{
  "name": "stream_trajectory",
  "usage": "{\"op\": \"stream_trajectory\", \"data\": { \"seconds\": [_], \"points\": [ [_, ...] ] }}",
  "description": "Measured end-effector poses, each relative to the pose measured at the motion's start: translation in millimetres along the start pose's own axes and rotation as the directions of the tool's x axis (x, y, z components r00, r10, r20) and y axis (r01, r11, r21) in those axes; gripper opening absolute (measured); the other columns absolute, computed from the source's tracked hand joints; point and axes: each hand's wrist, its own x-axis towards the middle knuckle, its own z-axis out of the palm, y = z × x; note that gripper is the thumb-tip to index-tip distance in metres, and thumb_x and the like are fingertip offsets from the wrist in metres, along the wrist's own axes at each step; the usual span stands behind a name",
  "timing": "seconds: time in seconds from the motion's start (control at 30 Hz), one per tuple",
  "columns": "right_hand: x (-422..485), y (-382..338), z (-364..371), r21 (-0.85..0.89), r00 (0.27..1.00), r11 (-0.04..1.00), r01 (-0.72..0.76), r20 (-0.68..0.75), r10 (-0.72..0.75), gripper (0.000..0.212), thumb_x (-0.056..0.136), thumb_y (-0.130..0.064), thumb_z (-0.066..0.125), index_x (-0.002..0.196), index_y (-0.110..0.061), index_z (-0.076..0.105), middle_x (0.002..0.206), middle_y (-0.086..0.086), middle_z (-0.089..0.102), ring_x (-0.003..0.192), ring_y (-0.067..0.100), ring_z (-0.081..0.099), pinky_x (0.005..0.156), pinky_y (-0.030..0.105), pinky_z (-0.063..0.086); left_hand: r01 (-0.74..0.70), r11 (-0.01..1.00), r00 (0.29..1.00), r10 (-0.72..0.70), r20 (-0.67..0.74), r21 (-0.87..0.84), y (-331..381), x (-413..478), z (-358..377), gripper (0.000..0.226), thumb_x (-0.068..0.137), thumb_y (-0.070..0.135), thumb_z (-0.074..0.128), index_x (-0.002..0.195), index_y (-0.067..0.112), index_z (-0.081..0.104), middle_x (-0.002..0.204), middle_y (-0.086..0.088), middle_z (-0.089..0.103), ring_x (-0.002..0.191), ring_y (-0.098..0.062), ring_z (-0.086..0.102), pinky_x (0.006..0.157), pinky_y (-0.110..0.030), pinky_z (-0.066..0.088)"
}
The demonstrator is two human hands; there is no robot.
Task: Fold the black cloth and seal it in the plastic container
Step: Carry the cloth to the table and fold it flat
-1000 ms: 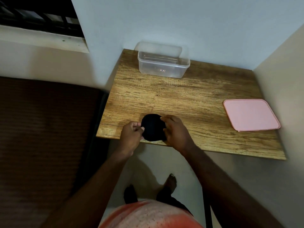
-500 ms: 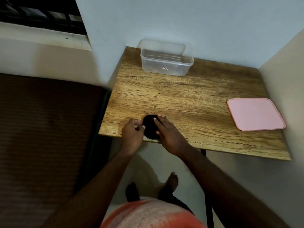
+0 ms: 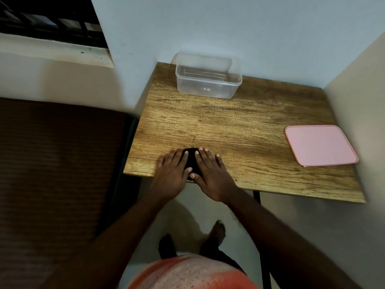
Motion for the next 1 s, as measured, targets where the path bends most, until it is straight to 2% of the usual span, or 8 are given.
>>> {"op": "stream_trajectory", "data": {
  "seconds": [0.17, 0.3, 0.5, 0.67, 0.77, 0.8, 0.87, 1.0],
  "points": [
    [-13, 12, -6, 0.007, 0.997, 0.997, -0.071, 0.023, 0.070, 0.088, 0.090, -0.070, 0.008, 0.156, -0.013, -0.006, 0.164, 0.003, -0.012, 0.150, 0.015, -0.016, 0.121, 0.047, -0.008, -0.021, 0.999, 1.000, 0.021, -0.008, 0.035, -7, -1, 10, 0.073, 0.092, 0.054, 0.002, 0.154, 0.015, 0.009, 0.162, -0.002, 0.010, 0.150, -0.017, 0.002, 0.119, -0.046, -0.001],
    [-10, -6, -20, 0.011, 0.998, 1.000, -0.024, -0.050, 0.024, 0.095, 0.085, -0.075, 0.003, 0.155, -0.011, -0.006, 0.159, 0.000, -0.019, 0.146, 0.013, -0.024, 0.117, 0.039, -0.020, -0.018, 0.998, 1.000, 0.018, -0.003, 0.059, -6, -1, 11, 0.075, 0.091, 0.054, 0.000, 0.153, 0.013, 0.007, 0.163, -0.004, 0.008, 0.150, -0.019, 0.000, 0.119, -0.048, -0.003],
    [-2, -16, -1, -0.012, 0.999, 1.000, 0.003, -0.047, -0.003, 0.096, 0.085, -0.076, 0.000, 0.156, -0.011, 0.000, 0.165, 0.006, -0.005, 0.150, 0.014, -0.014, 0.120, 0.039, -0.015, -0.023, 0.998, 0.999, 0.022, 0.024, 0.060, -4, -2, 8, 0.075, 0.089, 0.054, -0.006, 0.153, 0.015, -0.001, 0.163, -0.004, -0.003, 0.149, -0.021, -0.010, 0.119, -0.046, -0.008],
    [-13, 9, -2, 0.078, 0.992, 0.990, -0.118, -0.034, 0.121, 0.094, 0.084, -0.073, -0.005, 0.156, -0.013, -0.003, 0.165, 0.005, -0.007, 0.145, 0.009, -0.019, 0.119, 0.037, -0.013, 0.003, 1.000, 1.000, -0.003, -0.025, -0.003, 1, 0, 3, 0.069, 0.094, 0.051, 0.011, 0.153, 0.015, 0.014, 0.162, -0.003, 0.013, 0.150, -0.023, 0.004, 0.119, -0.047, 0.001],
    [-10, 7, -1, 0.117, 0.989, 0.983, -0.140, -0.040, 0.145, 0.086, 0.088, -0.068, -0.003, 0.156, -0.014, -0.002, 0.165, 0.005, -0.004, 0.148, 0.011, -0.015, 0.118, 0.036, -0.013, 0.045, 0.984, 0.994, -0.061, -0.089, -0.173, 8, 10, -9, 0.059, 0.093, 0.037, 0.048, 0.147, 0.014, 0.034, 0.151, -0.006, 0.038, 0.141, -0.027, 0.028, 0.113, -0.043, 0.021],
    [-10, 6, 1, 0.115, 0.988, 0.983, -0.141, -0.047, 0.147, 0.083, 0.090, -0.066, -0.001, 0.156, -0.014, -0.003, 0.165, 0.004, -0.004, 0.148, 0.012, -0.015, 0.118, 0.036, -0.014, 0.076, 0.945, 0.990, -0.109, -0.087, -0.318, 12, 15, -15, 0.056, 0.089, 0.029, 0.058, 0.141, 0.014, 0.043, 0.142, -0.008, 0.047, 0.133, -0.027, 0.038, 0.107, -0.038, 0.030],
    [-12, 6, 4, 0.090, 0.988, 0.986, -0.139, -0.060, 0.145, 0.079, 0.094, -0.062, 0.004, 0.156, -0.015, -0.004, 0.165, 0.003, -0.006, 0.148, 0.012, -0.017, 0.118, 0.037, -0.015, 0.209, 0.738, 0.971, -0.236, 0.045, -0.641, 19, 28, -27, 0.047, 0.083, 0.017, 0.067, 0.128, 0.014, 0.053, 0.123, -0.006, 0.057, 0.114, -0.023, 0.053, 0.090, -0.030, 0.042],
    [-14, 6, 7, 0.041, 0.987, 0.990, -0.133, -0.088, 0.136, 0.075, 0.096, -0.059, 0.006, 0.156, -0.014, -0.006, 0.165, 0.004, -0.005, 0.148, 0.012, -0.017, 0.119, 0.040, -0.014, 0.450, 0.434, 0.883, -0.350, 0.314, -0.781, 20, 48, -41, 0.050, 0.078, 0.007, 0.073, 0.124, 0.010, 0.054, 0.118, -0.008, 0.060, 0.108, -0.024, 0.058, 0.091, -0.036, 0.051]
  ]
}}
